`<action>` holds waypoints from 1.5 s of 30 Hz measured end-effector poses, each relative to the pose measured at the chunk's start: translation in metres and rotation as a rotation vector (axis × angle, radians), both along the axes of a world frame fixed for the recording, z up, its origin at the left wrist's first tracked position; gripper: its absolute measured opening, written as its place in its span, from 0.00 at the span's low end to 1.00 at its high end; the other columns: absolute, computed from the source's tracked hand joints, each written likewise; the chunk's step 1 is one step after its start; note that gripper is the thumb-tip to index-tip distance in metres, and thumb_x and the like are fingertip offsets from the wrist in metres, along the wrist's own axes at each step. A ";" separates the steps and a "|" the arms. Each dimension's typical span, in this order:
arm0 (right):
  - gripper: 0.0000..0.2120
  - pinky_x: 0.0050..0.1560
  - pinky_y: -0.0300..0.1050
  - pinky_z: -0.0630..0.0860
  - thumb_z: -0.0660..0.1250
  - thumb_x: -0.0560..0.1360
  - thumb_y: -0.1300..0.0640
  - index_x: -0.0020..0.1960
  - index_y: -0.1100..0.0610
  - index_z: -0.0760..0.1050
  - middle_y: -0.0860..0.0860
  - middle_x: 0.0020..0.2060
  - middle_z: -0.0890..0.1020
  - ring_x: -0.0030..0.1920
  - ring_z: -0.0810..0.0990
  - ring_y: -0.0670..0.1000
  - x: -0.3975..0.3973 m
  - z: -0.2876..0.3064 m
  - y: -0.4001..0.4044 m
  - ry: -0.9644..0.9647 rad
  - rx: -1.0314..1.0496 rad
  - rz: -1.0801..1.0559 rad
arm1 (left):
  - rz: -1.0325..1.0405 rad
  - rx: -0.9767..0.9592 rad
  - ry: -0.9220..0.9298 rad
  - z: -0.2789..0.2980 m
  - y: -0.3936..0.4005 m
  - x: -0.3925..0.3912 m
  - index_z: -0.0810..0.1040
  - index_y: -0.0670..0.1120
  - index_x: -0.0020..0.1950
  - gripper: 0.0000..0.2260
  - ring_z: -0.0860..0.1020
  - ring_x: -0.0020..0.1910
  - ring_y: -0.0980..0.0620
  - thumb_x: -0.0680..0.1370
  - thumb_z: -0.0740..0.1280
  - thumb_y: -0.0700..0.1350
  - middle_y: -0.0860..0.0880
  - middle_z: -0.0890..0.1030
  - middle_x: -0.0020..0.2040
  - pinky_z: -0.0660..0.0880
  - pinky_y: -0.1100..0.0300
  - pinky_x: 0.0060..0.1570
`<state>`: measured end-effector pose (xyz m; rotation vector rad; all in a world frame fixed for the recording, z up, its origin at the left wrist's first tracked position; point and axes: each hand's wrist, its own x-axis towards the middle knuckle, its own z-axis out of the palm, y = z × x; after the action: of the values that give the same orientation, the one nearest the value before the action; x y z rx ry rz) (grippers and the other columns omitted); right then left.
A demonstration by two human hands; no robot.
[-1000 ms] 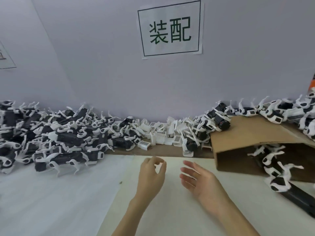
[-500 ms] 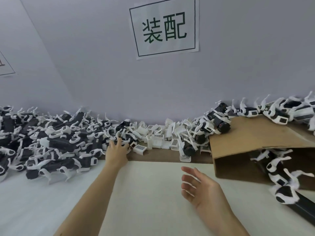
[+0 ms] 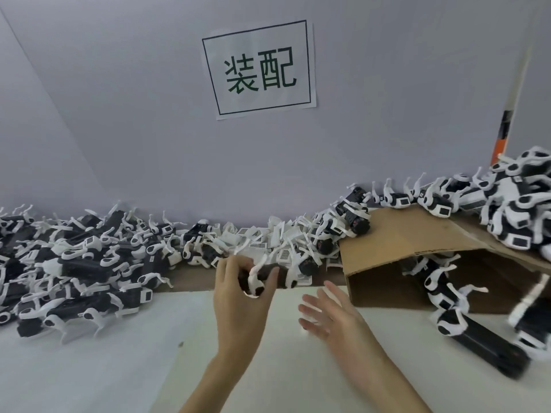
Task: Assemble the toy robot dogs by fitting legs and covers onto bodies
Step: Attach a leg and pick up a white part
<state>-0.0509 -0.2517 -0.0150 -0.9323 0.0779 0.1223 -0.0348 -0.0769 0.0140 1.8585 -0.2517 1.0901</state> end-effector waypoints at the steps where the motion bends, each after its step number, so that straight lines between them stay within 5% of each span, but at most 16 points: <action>1: 0.34 0.52 0.52 0.84 0.80 0.66 0.47 0.69 0.46 0.74 0.55 0.61 0.85 0.60 0.85 0.56 -0.003 0.002 -0.004 -0.026 -0.024 0.026 | -0.065 -0.120 0.070 -0.003 -0.014 -0.007 0.74 0.59 0.47 0.15 0.77 0.41 0.54 0.75 0.80 0.47 0.55 0.78 0.44 0.71 0.70 0.41; 5: 0.32 0.60 0.52 0.82 0.81 0.70 0.45 0.71 0.53 0.78 0.54 0.64 0.83 0.65 0.82 0.56 -0.006 0.004 -0.017 -0.127 -0.079 0.090 | -0.357 -0.473 0.390 -0.017 -0.041 -0.014 0.81 0.51 0.47 0.10 0.83 0.45 0.53 0.74 0.82 0.48 0.52 0.84 0.43 0.77 0.60 0.47; 9: 0.28 0.56 0.48 0.83 0.80 0.68 0.48 0.66 0.54 0.82 0.55 0.61 0.85 0.60 0.85 0.53 0.001 -0.002 -0.017 -0.103 -0.129 -0.012 | -0.515 -0.503 0.516 -0.031 -0.027 -0.009 0.79 0.54 0.45 0.13 0.85 0.55 0.47 0.72 0.80 0.57 0.49 0.86 0.50 0.77 0.56 0.55; 13: 0.15 0.50 0.42 0.83 0.76 0.73 0.50 0.57 0.55 0.87 0.58 0.56 0.86 0.54 0.87 0.51 0.004 -0.004 -0.012 -0.112 -0.043 -0.014 | -0.779 -0.578 0.525 -0.038 -0.007 -0.002 0.79 0.52 0.65 0.20 0.83 0.64 0.39 0.76 0.78 0.54 0.41 0.85 0.60 0.80 0.49 0.65; 19: 0.26 0.54 0.48 0.84 0.75 0.72 0.48 0.66 0.59 0.80 0.57 0.59 0.85 0.59 0.85 0.55 0.004 -0.002 -0.013 -0.112 -0.143 -0.011 | -0.758 -0.558 0.534 -0.034 0.000 0.000 0.66 0.58 0.80 0.36 0.83 0.66 0.40 0.76 0.79 0.54 0.40 0.84 0.64 0.79 0.53 0.66; 23: 0.24 0.38 0.49 0.82 0.61 0.80 0.35 0.68 0.48 0.79 0.63 0.62 0.83 0.58 0.84 0.67 -0.004 0.005 -0.026 -0.002 -0.005 0.256 | -0.844 -0.309 0.590 -0.029 0.018 0.003 0.72 0.52 0.79 0.27 0.78 0.72 0.44 0.81 0.74 0.46 0.46 0.78 0.74 0.75 0.52 0.72; 26: 0.27 0.33 0.47 0.79 0.59 0.79 0.33 0.64 0.53 0.77 0.64 0.61 0.83 0.43 0.84 0.65 -0.002 0.005 -0.029 0.092 0.150 0.209 | -1.031 -0.109 0.683 -0.027 0.034 0.004 0.67 0.57 0.82 0.33 0.74 0.76 0.46 0.82 0.69 0.33 0.52 0.71 0.80 0.72 0.50 0.74; 30: 0.10 0.26 0.43 0.73 0.71 0.76 0.48 0.55 0.49 0.77 0.65 0.57 0.80 0.37 0.81 0.61 -0.005 0.008 -0.022 -0.014 0.012 0.124 | -1.297 -0.479 0.761 -0.028 0.033 0.004 0.67 0.50 0.83 0.36 0.71 0.76 0.33 0.75 0.63 0.32 0.40 0.71 0.79 0.64 0.34 0.79; 33: 0.08 0.29 0.45 0.72 0.68 0.80 0.55 0.58 0.47 0.78 0.64 0.56 0.81 0.40 0.81 0.61 -0.006 0.009 -0.020 -0.119 -0.103 0.070 | -1.125 -0.778 0.823 -0.027 0.023 0.004 0.77 0.52 0.77 0.20 0.78 0.71 0.37 0.85 0.64 0.50 0.39 0.75 0.76 0.77 0.35 0.68; 36: 0.07 0.34 0.45 0.77 0.67 0.79 0.60 0.54 0.51 0.79 0.68 0.59 0.78 0.47 0.81 0.62 -0.008 0.007 -0.016 -0.142 -0.194 0.035 | -0.914 -0.565 0.958 -0.027 0.014 0.000 0.81 0.48 0.72 0.26 0.84 0.62 0.36 0.86 0.59 0.64 0.39 0.82 0.68 0.83 0.42 0.58; 39: 0.05 0.45 0.48 0.80 0.69 0.80 0.55 0.56 0.50 0.79 0.68 0.59 0.78 0.54 0.83 0.63 -0.008 0.005 -0.012 -0.179 -0.274 0.034 | -0.832 -0.493 0.899 -0.025 0.010 -0.003 0.79 0.42 0.69 0.24 0.85 0.50 0.33 0.83 0.68 0.59 0.38 0.85 0.61 0.83 0.45 0.52; 43: 0.30 0.62 0.54 0.81 0.77 0.66 0.39 0.65 0.47 0.79 0.60 0.57 0.85 0.56 0.86 0.58 -0.006 -0.003 -0.009 -0.111 -0.372 -0.037 | -0.819 -0.560 0.743 -0.024 0.011 -0.002 0.80 0.41 0.66 0.21 0.83 0.49 0.40 0.77 0.73 0.50 0.41 0.84 0.54 0.80 0.50 0.53; 45: 0.32 0.66 0.54 0.79 0.78 0.63 0.37 0.65 0.46 0.79 0.58 0.59 0.84 0.56 0.86 0.56 -0.006 -0.006 -0.008 -0.125 -0.434 -0.003 | -0.813 -0.544 0.703 -0.024 0.010 -0.005 0.80 0.42 0.67 0.20 0.83 0.49 0.42 0.77 0.72 0.48 0.43 0.84 0.52 0.78 0.51 0.55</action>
<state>-0.0571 -0.2599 -0.0211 -1.3706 -0.0109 0.0439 -0.0395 -0.0672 -0.0096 1.3222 -0.2286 -0.0796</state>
